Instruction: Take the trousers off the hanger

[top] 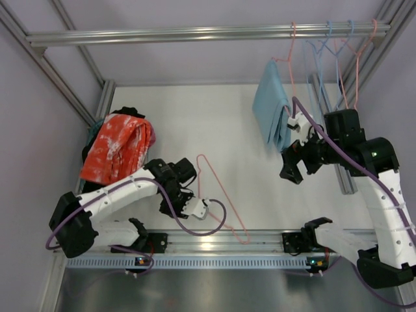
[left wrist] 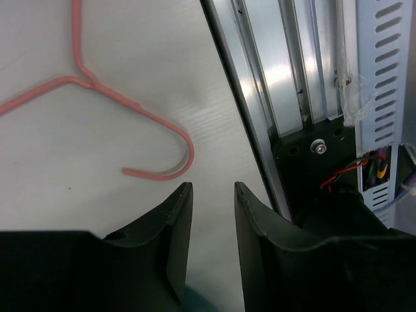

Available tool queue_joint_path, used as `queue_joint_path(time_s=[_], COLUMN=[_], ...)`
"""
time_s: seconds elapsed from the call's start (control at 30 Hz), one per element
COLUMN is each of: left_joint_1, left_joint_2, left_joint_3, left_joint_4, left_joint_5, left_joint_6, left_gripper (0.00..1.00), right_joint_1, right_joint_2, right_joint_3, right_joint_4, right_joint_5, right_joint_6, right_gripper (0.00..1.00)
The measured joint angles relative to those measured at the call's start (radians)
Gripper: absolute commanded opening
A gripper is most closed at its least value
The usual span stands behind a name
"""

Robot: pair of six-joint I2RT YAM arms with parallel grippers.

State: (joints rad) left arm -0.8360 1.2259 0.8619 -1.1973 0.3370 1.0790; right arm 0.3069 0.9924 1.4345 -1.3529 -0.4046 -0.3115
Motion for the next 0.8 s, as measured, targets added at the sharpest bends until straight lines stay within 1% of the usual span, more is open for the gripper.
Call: queue_joint_path(time_s=[0.13,0.23,0.27,0.33,0.53,0.67,0.8], left_joint_1=[-0.074,-0.135,-0.153,-0.176,-0.182,-0.188,-0.212], left_joint_2=[0.016,0.022,0.029,0.047,0.077,0.080,0.098], left_joint_3=[-0.048,-0.093,-0.106,-0.121,-0.141,-0.155,-0.162], left_joint_4=[0.087,0.160,0.183,0.226,0.352,0.412,0.448], left_joint_5=[-0.029,-0.076,-0.094,-0.125,-0.222,-0.241,-0.239], left_joint_6=[-0.144,-0.255,-0.294,-0.364,-0.507,-0.568,-0.606], left_gripper=[0.39,0.40,0.41,0.41,0.39,0.39,0.34], right_joint_1=[0.001,0.001,0.001,0.001,0.001,0.001,0.001], right_joint_2=[0.023,0.022,0.020,0.015,0.002,-0.002,-0.003], right_joint_3=[0.000,-0.001,-0.001,-0.002,-0.002,-0.002,-0.004], right_joint_4=[0.001,0.001,0.001,0.000,0.000,0.000,0.000], right_joint_5=[0.000,0.000,-0.001,-0.001,-0.008,-0.008,-0.008], right_joint_6=[0.001,0.001,0.001,0.001,0.002,0.005,0.008], right_gripper=[0.99,1.00,0.99,0.99,0.99,0.99,0.99])
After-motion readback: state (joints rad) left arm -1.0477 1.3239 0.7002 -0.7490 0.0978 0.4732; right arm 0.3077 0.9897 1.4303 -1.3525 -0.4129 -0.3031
